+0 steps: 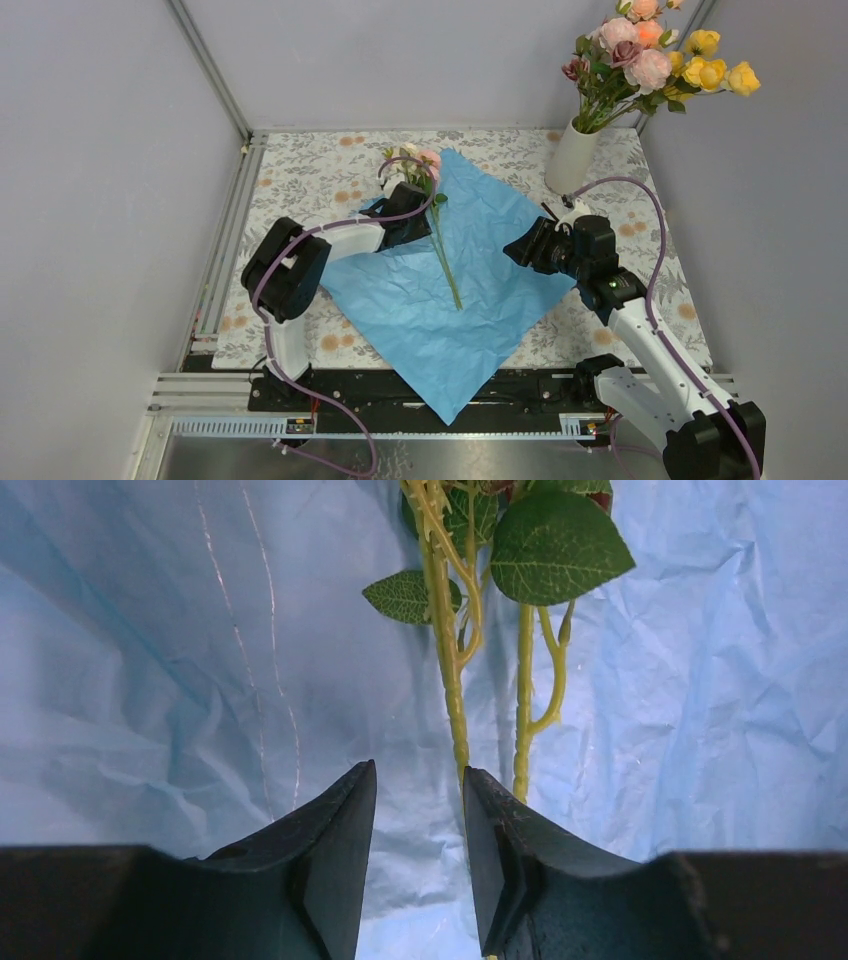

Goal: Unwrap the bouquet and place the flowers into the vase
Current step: Pick up the fake flower from the wrapping paper.

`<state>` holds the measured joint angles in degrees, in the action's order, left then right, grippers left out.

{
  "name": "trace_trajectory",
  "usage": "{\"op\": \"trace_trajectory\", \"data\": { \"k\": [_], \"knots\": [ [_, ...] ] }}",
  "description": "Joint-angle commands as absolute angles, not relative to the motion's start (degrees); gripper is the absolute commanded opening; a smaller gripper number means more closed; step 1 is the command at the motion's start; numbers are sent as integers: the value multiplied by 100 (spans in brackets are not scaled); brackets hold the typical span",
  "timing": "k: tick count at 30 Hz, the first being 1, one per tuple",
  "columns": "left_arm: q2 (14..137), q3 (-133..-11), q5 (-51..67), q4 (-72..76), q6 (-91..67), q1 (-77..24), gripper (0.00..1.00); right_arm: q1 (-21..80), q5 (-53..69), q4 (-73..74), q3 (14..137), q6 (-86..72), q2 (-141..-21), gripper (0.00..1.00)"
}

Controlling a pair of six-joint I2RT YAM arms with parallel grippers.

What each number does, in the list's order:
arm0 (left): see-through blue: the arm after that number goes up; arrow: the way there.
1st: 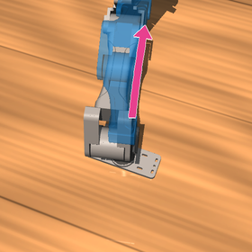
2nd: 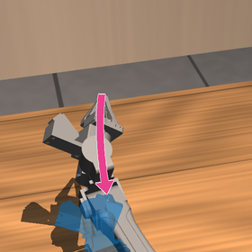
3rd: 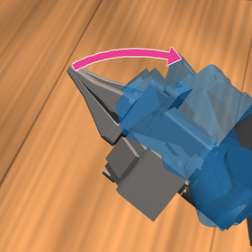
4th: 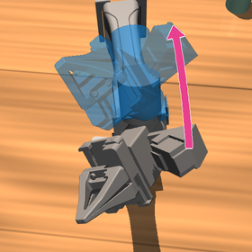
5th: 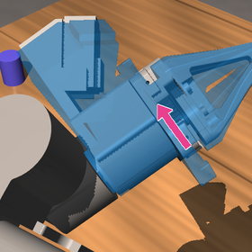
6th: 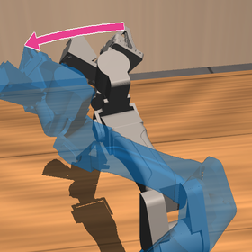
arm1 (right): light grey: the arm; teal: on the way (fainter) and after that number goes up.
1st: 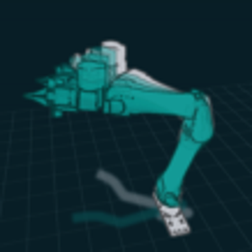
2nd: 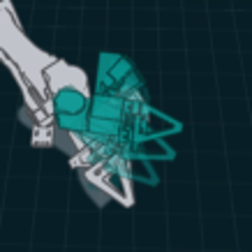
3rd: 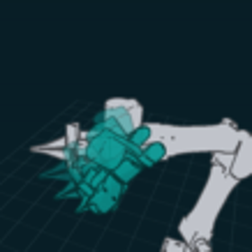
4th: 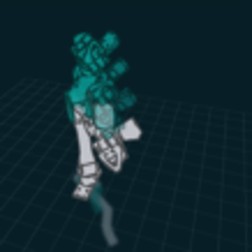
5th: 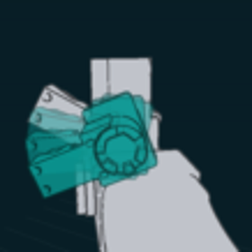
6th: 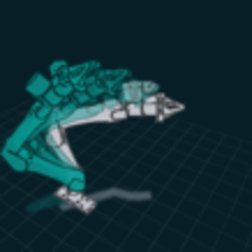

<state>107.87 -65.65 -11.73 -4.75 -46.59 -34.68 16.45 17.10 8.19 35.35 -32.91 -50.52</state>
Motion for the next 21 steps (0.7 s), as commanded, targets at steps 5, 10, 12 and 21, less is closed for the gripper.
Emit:
{"op": "trace_trajectory", "data": {
  "k": [5,10,12,21],
  "knots": [
    [11151,-7050,-977,37,-4641,-3364,40,1679,1775,720,3502,-3327,-4945,55],
    [10978,-6823,-906,312,-4782,-3331,38,1679,1760,724,3472,-3316,-5006,55],
    [10937,-6813,-901,352,-4783,-3331,39,1679,1758,720,3475,-3317,-5056,55],
    [11273,-7155,-892,9,-4783,-3287,32,1679,1760,691,3470,-3317,-5110,55]
  ]
}}
